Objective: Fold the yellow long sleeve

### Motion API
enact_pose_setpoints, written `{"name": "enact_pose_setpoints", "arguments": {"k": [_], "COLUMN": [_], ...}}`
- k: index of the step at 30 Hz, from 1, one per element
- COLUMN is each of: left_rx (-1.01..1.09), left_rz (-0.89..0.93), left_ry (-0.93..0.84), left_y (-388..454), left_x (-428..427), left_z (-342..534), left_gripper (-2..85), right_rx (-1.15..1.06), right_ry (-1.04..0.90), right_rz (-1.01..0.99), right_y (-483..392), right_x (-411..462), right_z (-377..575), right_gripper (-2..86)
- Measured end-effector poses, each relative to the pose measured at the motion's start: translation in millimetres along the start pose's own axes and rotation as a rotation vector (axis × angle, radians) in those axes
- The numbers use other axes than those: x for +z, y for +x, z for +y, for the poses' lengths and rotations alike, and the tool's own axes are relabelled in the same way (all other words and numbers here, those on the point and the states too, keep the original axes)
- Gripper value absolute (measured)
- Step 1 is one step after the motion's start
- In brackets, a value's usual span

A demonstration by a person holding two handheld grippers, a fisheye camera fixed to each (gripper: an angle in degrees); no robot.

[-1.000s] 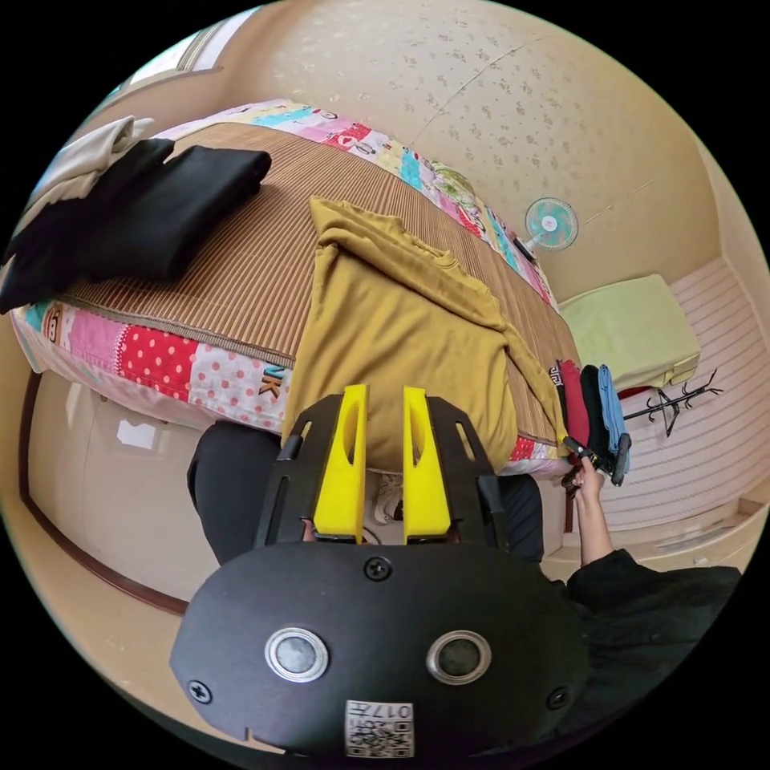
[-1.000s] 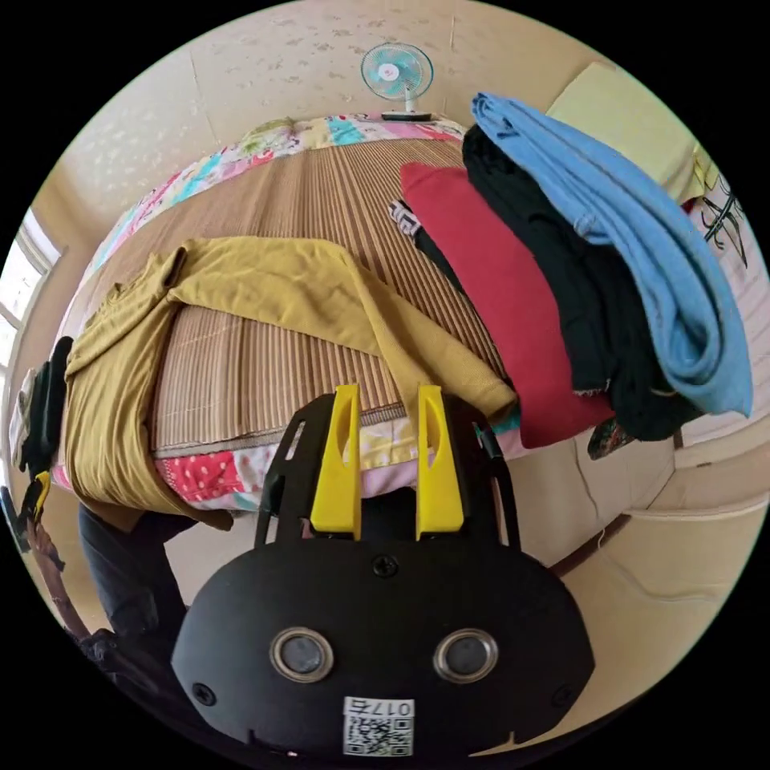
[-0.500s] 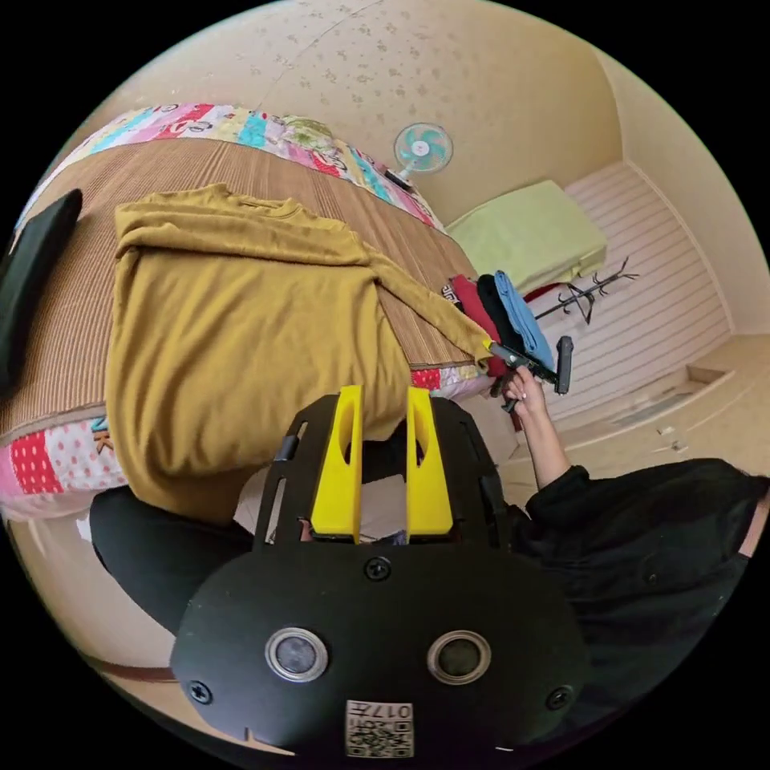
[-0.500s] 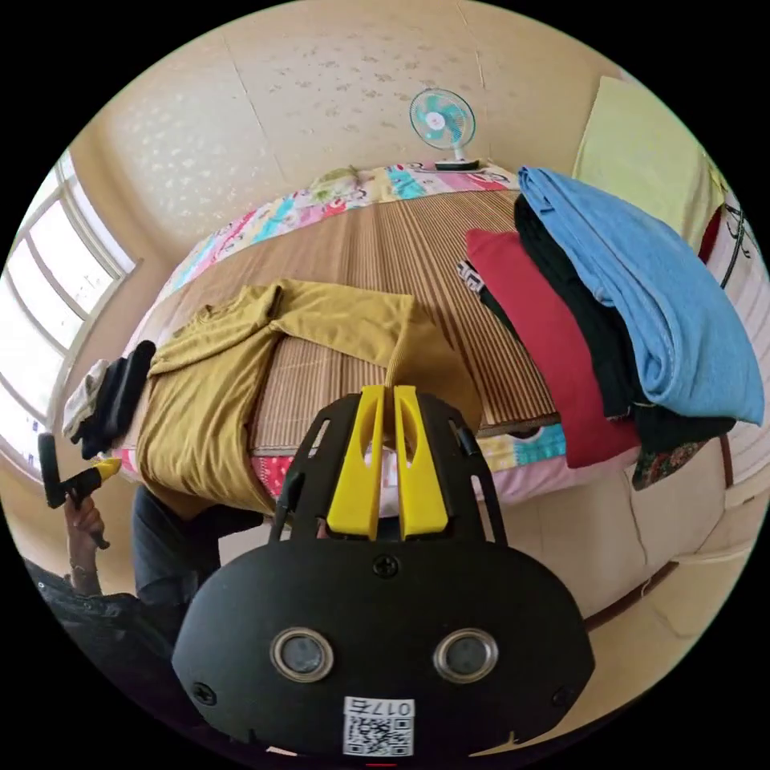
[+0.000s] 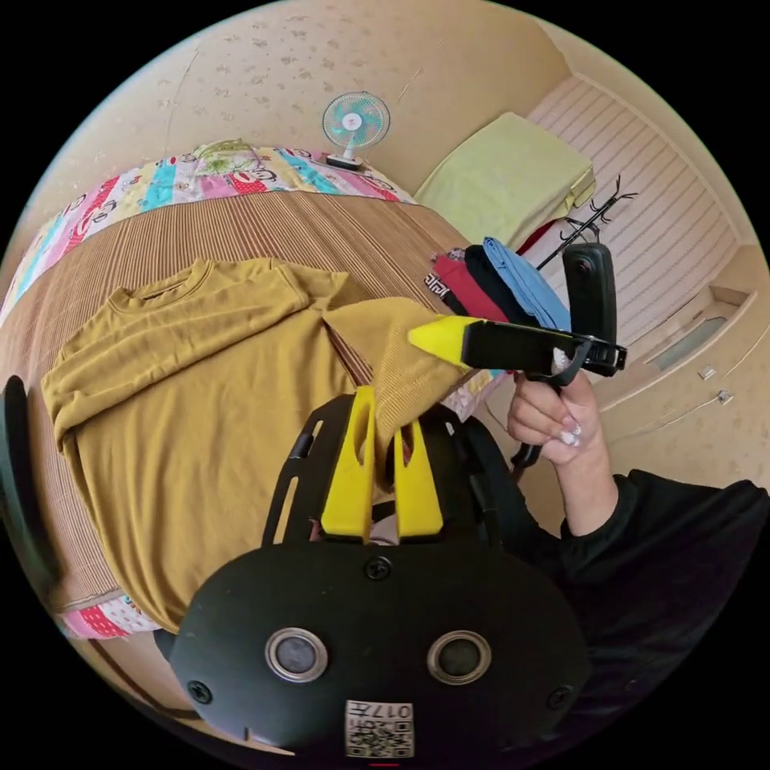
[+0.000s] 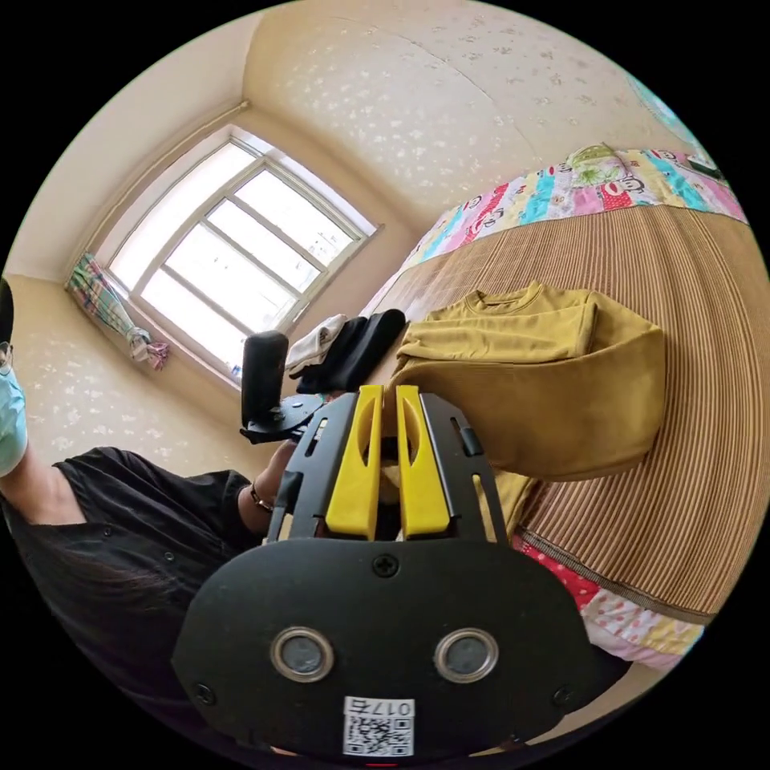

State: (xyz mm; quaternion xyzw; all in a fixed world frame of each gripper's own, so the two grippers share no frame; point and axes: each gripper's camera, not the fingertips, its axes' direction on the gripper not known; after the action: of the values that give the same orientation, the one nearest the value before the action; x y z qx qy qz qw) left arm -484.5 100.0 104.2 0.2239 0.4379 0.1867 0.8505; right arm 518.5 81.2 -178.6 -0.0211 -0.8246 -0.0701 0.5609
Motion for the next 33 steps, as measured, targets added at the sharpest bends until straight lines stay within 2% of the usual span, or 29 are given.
{"name": "enact_pose_setpoints", "arguments": {"k": [3, 8, 11, 13, 17, 20, 21, 24, 25, 27, 31, 33], "left_rx": [-0.018, -0.148, -0.296, -0.475, -0.641, -0.611, -0.538, -0.432, -0.447, -0.433, -0.408, -0.365], "left_rz": [0.054, 0.022, -0.079, -0.172, -0.284, -0.323, -0.328, -0.44, -0.493, -0.506, -0.562, -0.629], "left_ry": [0.086, 0.151, 0.127, 0.061, 0.025, 0.119, 0.135, 0.02, -0.064, -0.044, -0.121, -0.115], "left_y": [-38, -147, -218, -268, -284, -243, -222, -196, -202, -209, -237, -247], "left_x": [-41, -133, -155, -145, -117, -96, -82, -34, -12, 1, 25, 36], "left_z": [-31, -59, -33, 11, 84, 119, 121, 103, 91, 72, 1, -29], "left_gripper": [2.2, 3.2, 5.4, 10.2, 12.3, 10.3, 8.3, 1.9, 0.8, -0.3, -0.9, -0.9], "right_rx": [-0.034, 0.063, 0.139, 0.18, 0.189, 0.141, 0.115, 0.083, 0.081, 0.123, 0.088, 0.032], "right_ry": [0.064, -0.042, -0.096, -0.148, -0.229, -0.266, -0.265, -0.286, -0.328, -0.453, -0.424, -0.416], "right_rz": [0.084, 0.161, 0.144, 0.16, 0.254, 0.371, 0.419, 0.521, 0.535, 0.559, 0.574, 0.654], "right_y": [3, 33, 52, 63, 66, 55, 51, 53, 62, 88, 124, 140], "right_x": [-31, -25, -1, 24, 60, 90, 102, 139, 159, 198, 237, 258], "right_z": [6, 25, 49, 65, 76, 70, 66, 49, 41, 29, -23, -53], "right_gripper": [1.2, 0.8, 0.9, 1.4, 2.3, 3.3, 3.6, 4.3, 4.3, 3.2, 1.8, 1.7]}}
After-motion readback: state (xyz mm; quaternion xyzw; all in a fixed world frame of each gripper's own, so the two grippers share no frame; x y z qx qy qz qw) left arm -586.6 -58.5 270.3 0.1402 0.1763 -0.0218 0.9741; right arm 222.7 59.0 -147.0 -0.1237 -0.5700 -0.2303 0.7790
